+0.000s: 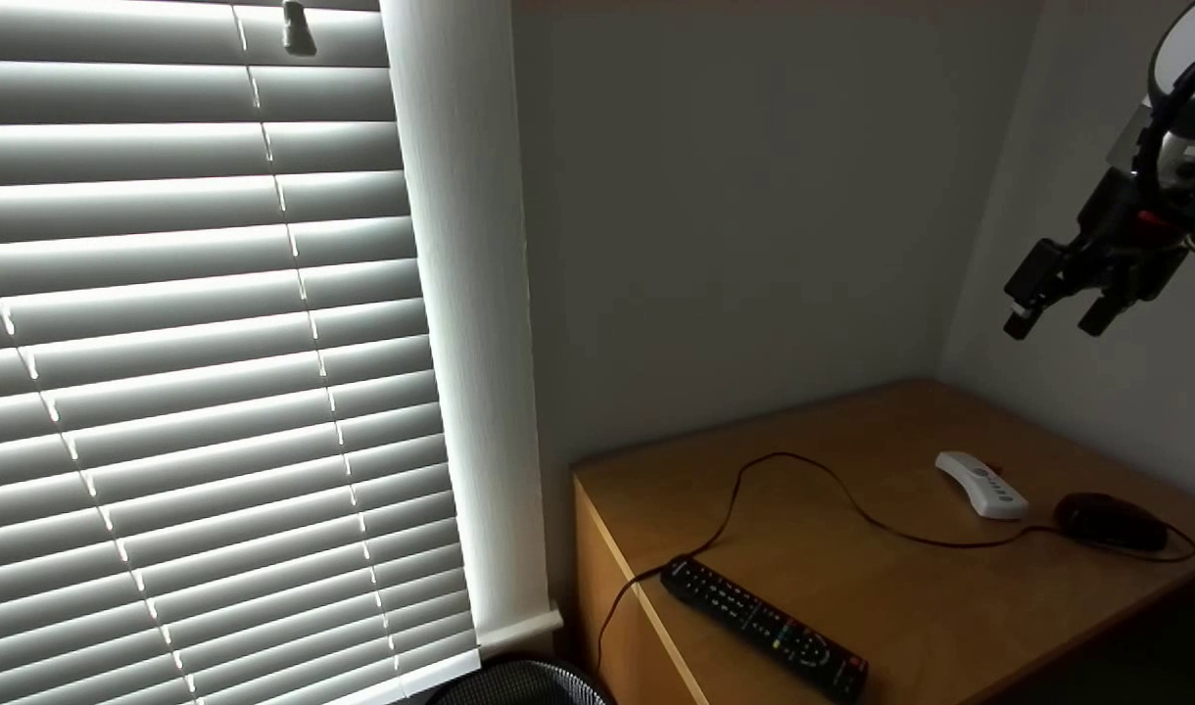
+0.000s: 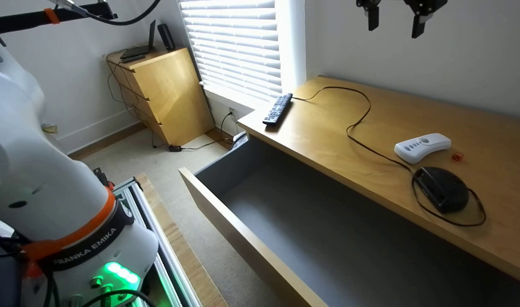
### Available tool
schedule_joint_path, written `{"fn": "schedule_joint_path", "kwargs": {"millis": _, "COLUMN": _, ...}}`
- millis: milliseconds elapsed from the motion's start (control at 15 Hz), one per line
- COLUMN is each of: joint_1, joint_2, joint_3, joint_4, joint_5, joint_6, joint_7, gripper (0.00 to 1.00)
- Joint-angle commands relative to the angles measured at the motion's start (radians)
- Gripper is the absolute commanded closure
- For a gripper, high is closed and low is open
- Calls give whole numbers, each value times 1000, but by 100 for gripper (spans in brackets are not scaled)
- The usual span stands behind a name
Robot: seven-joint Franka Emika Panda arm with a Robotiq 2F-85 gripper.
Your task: Press the button on the remote control to turn off the light
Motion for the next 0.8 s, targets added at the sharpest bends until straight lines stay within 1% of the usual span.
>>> {"fn": "schedule_joint_path", "kwargs": {"millis": 0, "joint_1": -18, "joint_2": 0, "joint_3": 18, "joint_4": 4, "joint_5": 0, "joint_6": -2, "joint_7": 1, "gripper": 0}}
{"fn": "schedule_joint_path", "kwargs": {"millis": 333, "joint_1": -18, "joint_2": 0, "joint_3": 18, "joint_4": 11, "joint_5": 1, "joint_6": -3, "joint_7": 0, "gripper": 0}}
{"fn": "schedule_joint_path", "kwargs": {"millis": 533, "joint_1": -21, "joint_2": 48, "joint_3": 21, "joint_4": 53, "joint_5": 7, "joint_6": -20, "joint_7": 25, "gripper": 0}}
{"fn": "schedule_joint_path", "kwargs": {"millis": 667, "joint_1": -25, "joint_2": 79, "joint_3": 23, "joint_4": 71, "joint_5": 12, "joint_6": -2, "joint_7": 33, "gripper": 0}}
{"fn": "schedule_joint_path", "kwargs": {"millis": 733, "joint_1": -28, "joint_2": 97, "joint_3": 23, "joint_4": 87, "joint_5": 10, "joint_6": -18, "joint_7": 38, "gripper": 0}}
